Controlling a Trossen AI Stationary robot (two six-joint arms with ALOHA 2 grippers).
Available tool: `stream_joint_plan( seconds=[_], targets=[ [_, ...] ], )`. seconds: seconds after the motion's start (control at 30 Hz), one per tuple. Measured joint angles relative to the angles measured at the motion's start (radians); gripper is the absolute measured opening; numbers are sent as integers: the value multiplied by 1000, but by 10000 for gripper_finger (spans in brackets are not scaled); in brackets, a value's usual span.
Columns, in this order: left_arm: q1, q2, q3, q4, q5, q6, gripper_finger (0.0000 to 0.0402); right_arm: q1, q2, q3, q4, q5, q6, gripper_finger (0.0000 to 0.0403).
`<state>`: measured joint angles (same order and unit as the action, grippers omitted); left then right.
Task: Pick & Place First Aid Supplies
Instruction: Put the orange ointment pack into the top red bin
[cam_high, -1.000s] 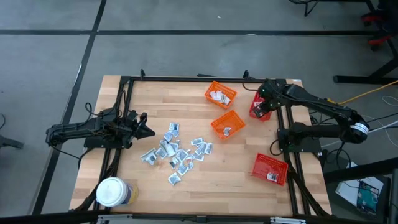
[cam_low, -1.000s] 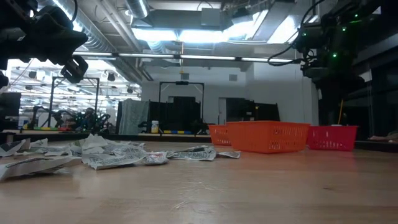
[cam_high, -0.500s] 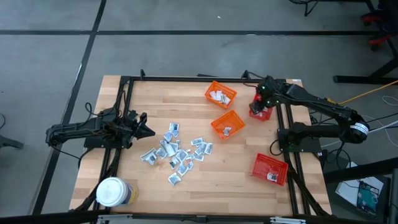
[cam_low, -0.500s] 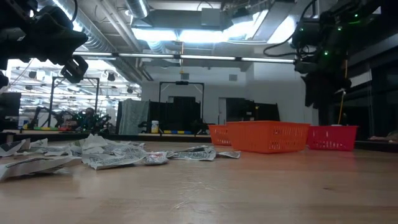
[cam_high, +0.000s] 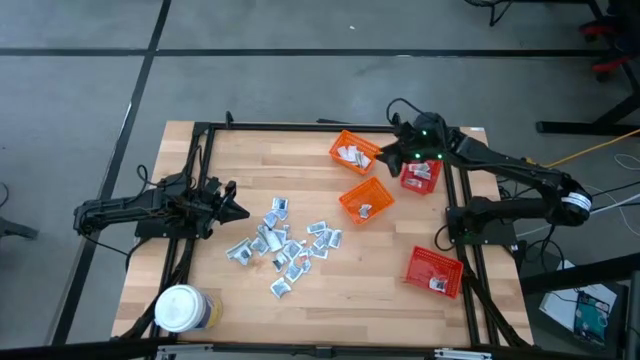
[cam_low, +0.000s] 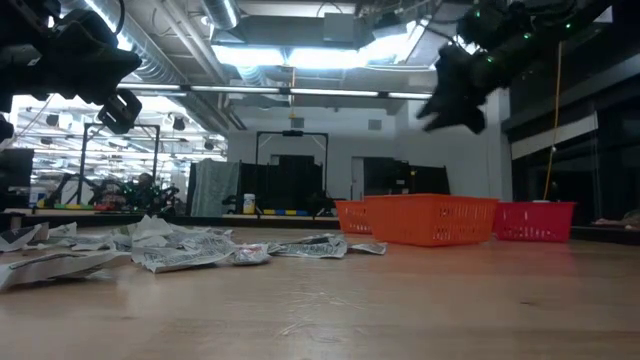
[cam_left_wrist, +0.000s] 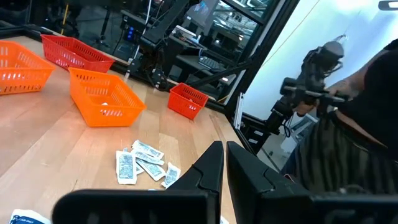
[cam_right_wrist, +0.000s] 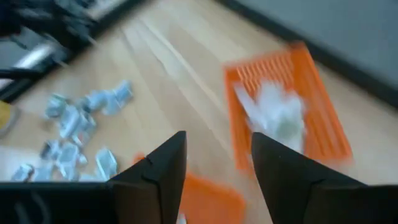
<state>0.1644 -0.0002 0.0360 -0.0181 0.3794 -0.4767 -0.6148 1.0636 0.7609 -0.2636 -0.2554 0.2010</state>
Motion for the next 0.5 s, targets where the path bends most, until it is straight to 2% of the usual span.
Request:
stream_joint_plan(
  seconds=[0.27, 0.5],
  targets=[
    [0, 0, 0, 0, 0, 0, 15, 152, 64, 0, 298, -1, -104, 180],
    [0, 0, 0, 0, 0, 0, 15, 326, 109, 0, 349, -1, -223, 180]
  ],
)
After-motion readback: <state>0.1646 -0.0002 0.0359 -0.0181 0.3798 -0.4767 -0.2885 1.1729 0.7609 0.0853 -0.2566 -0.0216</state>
